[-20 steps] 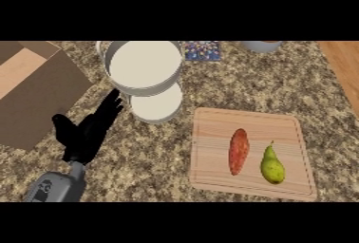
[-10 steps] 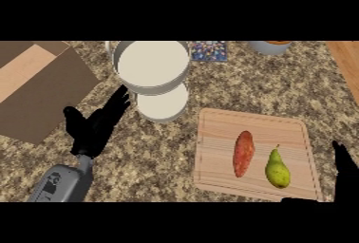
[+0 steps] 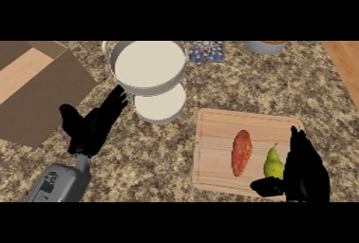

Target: Pick the pear from the cutting board and place it in the tiered basket

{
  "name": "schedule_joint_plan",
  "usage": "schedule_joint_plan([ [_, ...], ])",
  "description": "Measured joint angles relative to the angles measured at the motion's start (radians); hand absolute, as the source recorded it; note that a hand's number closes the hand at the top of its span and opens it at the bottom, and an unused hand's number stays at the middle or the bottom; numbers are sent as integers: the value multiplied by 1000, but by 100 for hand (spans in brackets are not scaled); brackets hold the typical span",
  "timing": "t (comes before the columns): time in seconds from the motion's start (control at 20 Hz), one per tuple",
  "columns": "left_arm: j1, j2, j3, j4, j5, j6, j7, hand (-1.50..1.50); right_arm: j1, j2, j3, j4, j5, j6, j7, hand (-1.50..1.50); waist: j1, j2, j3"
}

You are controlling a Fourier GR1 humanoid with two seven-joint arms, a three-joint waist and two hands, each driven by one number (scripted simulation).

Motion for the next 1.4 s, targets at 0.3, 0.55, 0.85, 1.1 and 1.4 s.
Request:
schedule_joint_plan([
  [0.3, 0, -1, 17, 8, -7, 2, -4, 0, -48, 135, 0, 93, 62, 68, 10, -150, -17, -3, 2],
  [0.55, 18, -11, 26, 12, -9, -2, -17, 0, -15, 190, -18, 119, 144, 96, -4, -150, -29, -5, 2],
  [0.85, 16, -3, 48, 17, -10, -22, -14, 0, 21, 241, -45, 141, 243, 111, -32, -150, -32, -5, 3],
  [1.1, 53, -23, 37, -4, -28, -21, -26, 0, 71, 263, -70, 150, 290, 101, -61, -150, -32, -6, 3],
  [1.4, 69, -42, 36, -30, -54, -19, -7, 0, 63, 273, -160, 193, 285, 78, -112, -150, -32, -5, 4],
])
